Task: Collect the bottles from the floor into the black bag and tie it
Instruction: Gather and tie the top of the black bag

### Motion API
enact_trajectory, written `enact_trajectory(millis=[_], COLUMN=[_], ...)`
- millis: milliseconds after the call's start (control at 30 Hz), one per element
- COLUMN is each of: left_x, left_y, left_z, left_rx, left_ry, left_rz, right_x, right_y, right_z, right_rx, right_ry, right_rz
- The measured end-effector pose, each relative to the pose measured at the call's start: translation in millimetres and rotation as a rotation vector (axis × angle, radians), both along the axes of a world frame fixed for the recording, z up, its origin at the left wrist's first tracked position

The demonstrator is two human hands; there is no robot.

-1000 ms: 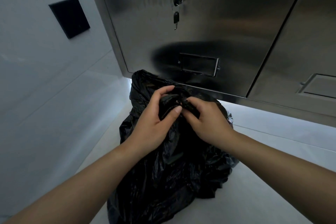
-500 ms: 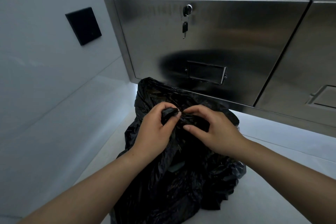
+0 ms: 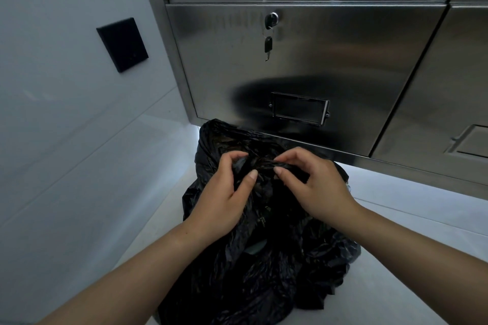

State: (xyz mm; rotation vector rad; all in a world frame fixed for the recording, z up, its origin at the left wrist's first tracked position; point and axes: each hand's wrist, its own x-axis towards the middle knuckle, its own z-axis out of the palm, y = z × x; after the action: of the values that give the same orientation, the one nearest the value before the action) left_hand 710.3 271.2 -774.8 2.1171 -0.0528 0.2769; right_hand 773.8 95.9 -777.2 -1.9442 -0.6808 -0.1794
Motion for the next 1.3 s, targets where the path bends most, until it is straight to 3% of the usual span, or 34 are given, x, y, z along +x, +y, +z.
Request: enact_trajectory(millis=[167,400,600,800,900,1067,1300], left_x=[-1,-1,-1,-3,-3,-2,10], left_y=[-2,-2,-1,-9,-8,-5,-3], left_z=[3,1,-3,-6,-6,-3,-5], left_rx=[0.038,0.096,0.214,0.264,0.183,-0.131,-0.162], left_ry=[-0.04,0.034,0.001,-0.009,0.026,0.07,0.106], left_rz=[-0.034,-0.124,-0.113,-0.103,-0.13,-0.106,0.019], right_x=[3,-5,-8,-11,-7,-2,0], right_y=[1,9,2,10,11,5,5], right_z=[1,2,5,2,-2,-5,-8], right_rx=[0.047,-0.067,-0.13,-0.085,-0.07,-0.088,-0.066], right_ry=[0.078,0.031,0.17,0.179,0.162,0.146,0.161], right_rz=[-0.087,0.071,0.175,0.101,0.066,0.065,0.029])
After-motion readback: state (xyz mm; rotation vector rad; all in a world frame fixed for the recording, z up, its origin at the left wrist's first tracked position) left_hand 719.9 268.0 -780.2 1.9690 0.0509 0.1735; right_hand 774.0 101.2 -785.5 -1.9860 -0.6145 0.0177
